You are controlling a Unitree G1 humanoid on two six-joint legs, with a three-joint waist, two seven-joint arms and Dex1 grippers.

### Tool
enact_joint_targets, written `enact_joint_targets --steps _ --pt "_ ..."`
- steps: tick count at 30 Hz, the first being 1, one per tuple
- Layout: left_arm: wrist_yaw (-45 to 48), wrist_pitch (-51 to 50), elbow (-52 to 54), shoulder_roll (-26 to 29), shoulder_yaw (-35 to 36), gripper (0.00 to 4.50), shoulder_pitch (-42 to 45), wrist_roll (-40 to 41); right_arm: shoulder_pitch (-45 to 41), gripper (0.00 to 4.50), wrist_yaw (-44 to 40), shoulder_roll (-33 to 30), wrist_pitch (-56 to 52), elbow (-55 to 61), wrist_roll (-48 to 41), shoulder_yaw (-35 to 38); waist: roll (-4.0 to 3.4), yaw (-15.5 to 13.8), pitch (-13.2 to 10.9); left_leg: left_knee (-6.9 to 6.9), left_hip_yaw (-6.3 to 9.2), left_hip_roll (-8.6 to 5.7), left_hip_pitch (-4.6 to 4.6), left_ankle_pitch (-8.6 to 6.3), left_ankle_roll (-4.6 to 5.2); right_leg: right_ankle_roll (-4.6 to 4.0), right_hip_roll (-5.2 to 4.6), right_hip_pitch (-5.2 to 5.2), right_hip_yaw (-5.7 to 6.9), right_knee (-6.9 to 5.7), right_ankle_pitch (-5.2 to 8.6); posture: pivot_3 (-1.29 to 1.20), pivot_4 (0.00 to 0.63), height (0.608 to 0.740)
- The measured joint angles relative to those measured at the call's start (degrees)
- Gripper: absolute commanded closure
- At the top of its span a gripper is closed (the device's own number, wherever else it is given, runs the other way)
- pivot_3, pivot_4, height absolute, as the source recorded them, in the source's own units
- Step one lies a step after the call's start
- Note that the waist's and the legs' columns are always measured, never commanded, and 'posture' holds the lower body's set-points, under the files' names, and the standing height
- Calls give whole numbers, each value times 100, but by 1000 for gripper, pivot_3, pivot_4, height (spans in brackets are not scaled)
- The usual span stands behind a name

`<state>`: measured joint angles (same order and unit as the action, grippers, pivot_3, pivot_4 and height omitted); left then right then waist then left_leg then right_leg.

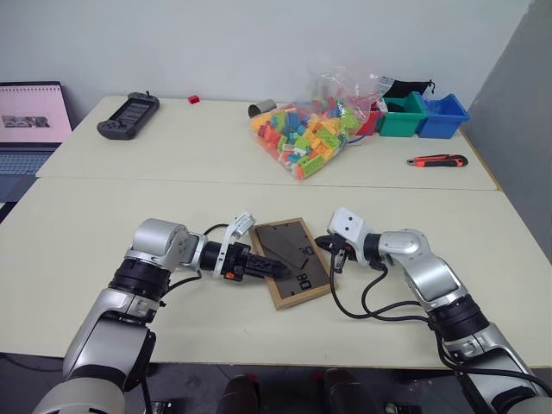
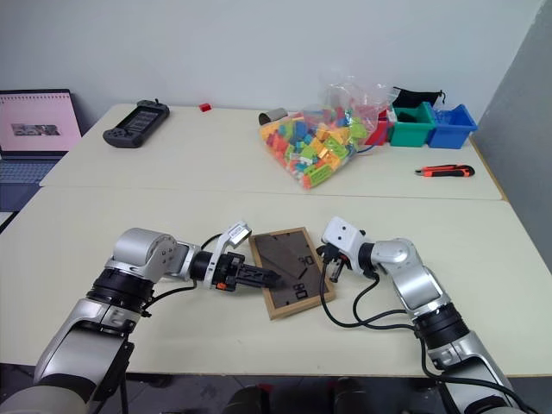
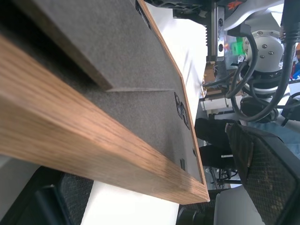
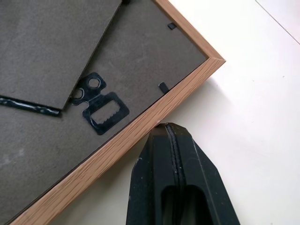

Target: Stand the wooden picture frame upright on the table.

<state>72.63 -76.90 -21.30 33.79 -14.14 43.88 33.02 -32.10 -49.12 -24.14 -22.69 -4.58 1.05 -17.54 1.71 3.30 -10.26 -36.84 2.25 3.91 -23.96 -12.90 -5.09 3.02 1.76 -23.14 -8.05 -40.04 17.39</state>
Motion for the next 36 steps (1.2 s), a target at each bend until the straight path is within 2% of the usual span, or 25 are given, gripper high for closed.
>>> enact_joint_targets --steps 6,12,14,17,24,31,36 --pt "-78 11 -75 -29 39 1061 -29 20 1 4500 2 -7 -44 110 -7 0 0 1 0 0 4 0 -1 0 0 0 0 -1 3 0 0 0 150 740" --pt "-64 -2 -74 -17 39 2342 -39 67 -4 4500 2 -11 -81 132 -16 37 0 3 0 0 9 0 -4 0 0 -1 0 -1 10 0 1 0 150 740" --pt "-58 -5 -74 -14 46 2559 -38 80 -14 4500 3 -13 -92 131 -17 64 0 3 0 0 11 0 -5 0 0 -1 0 -1 12 0 1 0 150 740" --pt "32 -19 -71 -10 79 3136 -37 195 -31 4500 3 -16 -92 131 -18 66 0 4 0 0 13 0 -6 0 0 -1 0 -1 15 0 1 0 150 740" --pt "-55 -52 -98 -23 123 3229 12 271 -40 4500 43 -45 -185 131 -77 183 0 2 0 -1 16 0 -10 0 0 -1 0 -2 17 0 1 0 150 740" --pt "-96 130 -367 185 450 3229 430 263 -149 4500 -231 -761 -485 126 -532 866 -6 3 -5 -3 33 -3 -23 0 0 -3 -3 -5 34 3 2 0 150 740" --pt "181 674 -732 342 422 3229 763 50 -743 3473 -1167 -1192 -2204 549 -2128 1623 -19 20 -13 -2 56 -2 -27 1 0 -12 -4 -4 64 1 6 0 150 740"
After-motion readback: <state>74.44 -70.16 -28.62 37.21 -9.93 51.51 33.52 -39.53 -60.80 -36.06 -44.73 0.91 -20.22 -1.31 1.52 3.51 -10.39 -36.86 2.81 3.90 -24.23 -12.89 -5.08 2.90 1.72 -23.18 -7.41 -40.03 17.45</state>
